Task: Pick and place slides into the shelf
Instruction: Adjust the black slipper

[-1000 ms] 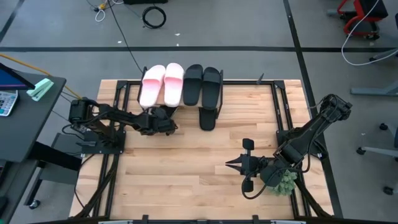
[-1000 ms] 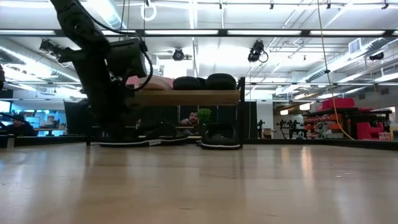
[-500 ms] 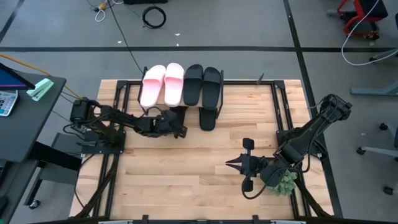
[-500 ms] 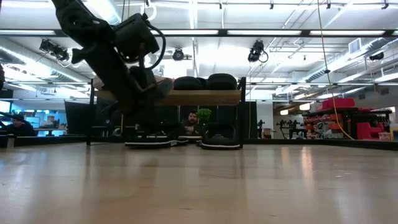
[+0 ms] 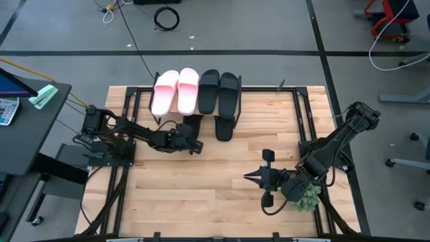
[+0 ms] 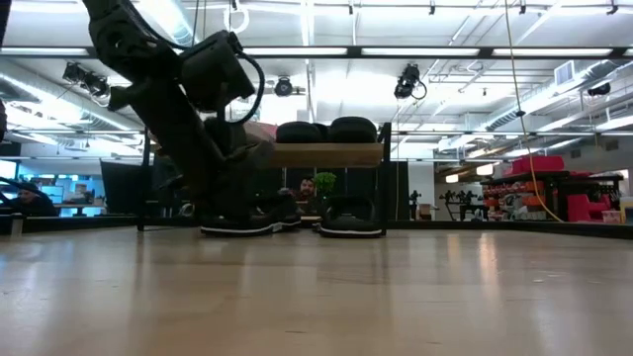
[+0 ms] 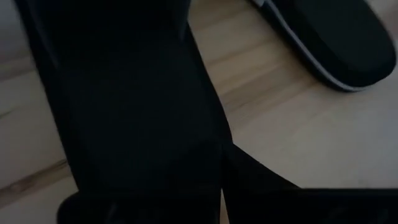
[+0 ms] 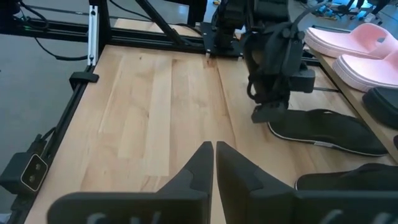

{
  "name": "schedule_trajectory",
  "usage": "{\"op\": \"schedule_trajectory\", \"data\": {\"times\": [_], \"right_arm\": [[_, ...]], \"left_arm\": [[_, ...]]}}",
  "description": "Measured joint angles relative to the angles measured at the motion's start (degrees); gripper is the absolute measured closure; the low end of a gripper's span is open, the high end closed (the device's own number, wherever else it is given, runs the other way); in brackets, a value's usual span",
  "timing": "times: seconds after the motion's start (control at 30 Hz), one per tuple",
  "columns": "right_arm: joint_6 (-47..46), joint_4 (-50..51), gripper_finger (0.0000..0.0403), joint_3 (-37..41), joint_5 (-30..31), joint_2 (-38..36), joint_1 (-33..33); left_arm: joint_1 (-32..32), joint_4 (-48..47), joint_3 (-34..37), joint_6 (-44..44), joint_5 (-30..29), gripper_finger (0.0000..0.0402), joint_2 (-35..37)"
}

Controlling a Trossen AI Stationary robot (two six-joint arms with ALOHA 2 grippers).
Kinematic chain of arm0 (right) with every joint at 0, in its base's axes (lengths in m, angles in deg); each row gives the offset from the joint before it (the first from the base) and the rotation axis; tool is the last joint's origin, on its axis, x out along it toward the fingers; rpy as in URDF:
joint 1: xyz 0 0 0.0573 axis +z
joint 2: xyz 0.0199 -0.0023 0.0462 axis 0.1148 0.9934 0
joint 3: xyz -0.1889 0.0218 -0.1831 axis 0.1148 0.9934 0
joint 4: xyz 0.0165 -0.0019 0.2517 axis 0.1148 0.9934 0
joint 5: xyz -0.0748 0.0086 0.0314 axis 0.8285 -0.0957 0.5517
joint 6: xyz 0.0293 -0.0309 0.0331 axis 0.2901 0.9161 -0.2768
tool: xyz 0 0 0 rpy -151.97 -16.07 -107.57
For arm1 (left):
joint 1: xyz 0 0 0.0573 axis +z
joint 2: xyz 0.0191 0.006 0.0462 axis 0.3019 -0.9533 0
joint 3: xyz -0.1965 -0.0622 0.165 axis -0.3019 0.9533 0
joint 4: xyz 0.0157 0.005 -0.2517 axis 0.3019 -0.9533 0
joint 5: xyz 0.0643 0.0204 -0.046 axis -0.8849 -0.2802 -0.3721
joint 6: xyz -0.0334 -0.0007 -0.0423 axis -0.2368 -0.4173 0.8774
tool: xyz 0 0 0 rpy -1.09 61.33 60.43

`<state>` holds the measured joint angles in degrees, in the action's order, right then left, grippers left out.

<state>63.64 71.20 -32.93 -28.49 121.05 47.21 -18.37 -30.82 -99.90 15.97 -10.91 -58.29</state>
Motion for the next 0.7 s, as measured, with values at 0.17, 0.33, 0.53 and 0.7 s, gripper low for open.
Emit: {"op": "schedule_trajectory", "data": {"times": [0.17,0.33,0.53,0.7], "right_arm": [[0.0,0.0,0.0378,0.0,0.0,0.0,0.0],[-0.1,0.0,0.0378,0.0,0.0,0.0,0.0],[-1.5,0.2,0.0378,0.0,0.0,0.0,0.0],[-1.6,0.6,0.0378,0.0,0.0,0.0,0.0]], "left_arm": [[0.8,6.6,0.1,-1.8,1.1,0.0397,-1.9],[2.2,12.8,0.2,-6.7,3.8,0.0399,-2.3],[4.5,13.0,0.1,-7.8,7.0,0.0399,-2.7],[4.3,16.1,0.1,-9.8,7.4,0.0398,-4.2]]}}
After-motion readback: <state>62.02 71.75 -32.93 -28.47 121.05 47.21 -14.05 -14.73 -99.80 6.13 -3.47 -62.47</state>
